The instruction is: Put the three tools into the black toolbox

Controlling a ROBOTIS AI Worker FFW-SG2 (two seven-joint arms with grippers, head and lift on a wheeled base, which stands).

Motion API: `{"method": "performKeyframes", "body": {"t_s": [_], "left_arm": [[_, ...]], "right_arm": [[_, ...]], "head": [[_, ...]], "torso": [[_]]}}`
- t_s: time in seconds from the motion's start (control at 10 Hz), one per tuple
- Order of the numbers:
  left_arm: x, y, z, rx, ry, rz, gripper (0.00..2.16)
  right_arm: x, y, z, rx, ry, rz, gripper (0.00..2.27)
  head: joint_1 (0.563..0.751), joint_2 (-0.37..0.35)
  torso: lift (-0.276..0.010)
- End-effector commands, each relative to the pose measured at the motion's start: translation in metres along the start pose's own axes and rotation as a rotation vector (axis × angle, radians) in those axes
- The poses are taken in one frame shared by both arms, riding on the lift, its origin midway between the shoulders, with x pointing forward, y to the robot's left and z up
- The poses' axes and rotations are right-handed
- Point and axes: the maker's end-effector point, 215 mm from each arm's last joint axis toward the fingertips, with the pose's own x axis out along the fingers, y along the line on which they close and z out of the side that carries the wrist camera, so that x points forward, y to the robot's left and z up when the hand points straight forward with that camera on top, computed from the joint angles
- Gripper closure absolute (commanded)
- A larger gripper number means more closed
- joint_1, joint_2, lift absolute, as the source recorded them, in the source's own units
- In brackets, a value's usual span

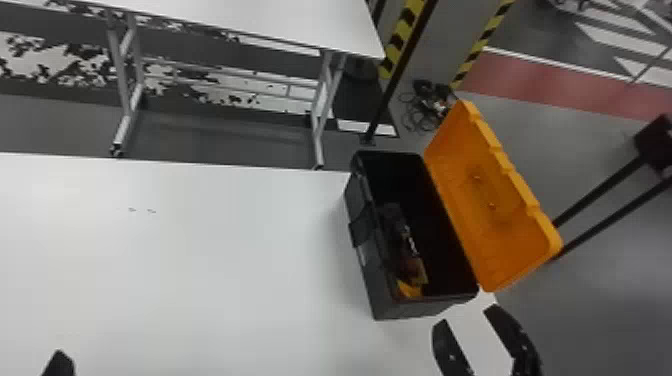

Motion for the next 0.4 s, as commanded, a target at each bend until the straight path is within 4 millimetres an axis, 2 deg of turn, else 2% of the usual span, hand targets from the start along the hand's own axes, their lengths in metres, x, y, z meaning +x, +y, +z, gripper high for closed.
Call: {"method": "performKeyframes", "body": {"t_s": [0.0,0.3], "left_arm": [[0.0001,0.0000,0.0001,0.001,0.000,0.000,0.08],[0.0004,-0.0008,-0.0003,0.000,0.000,-0.002,0.08]], "right_arm": [[-0.0009,0.0004,-0.0002,0.001,0.000,-0.001,0.08],[0.0000,0.0026,0.0014,0.000,-0.008,0.001,0.08]], "head": [[0.695,-0.332],[0.695,-0.331]], "torso": [[-0.051],[-0.051]]}}
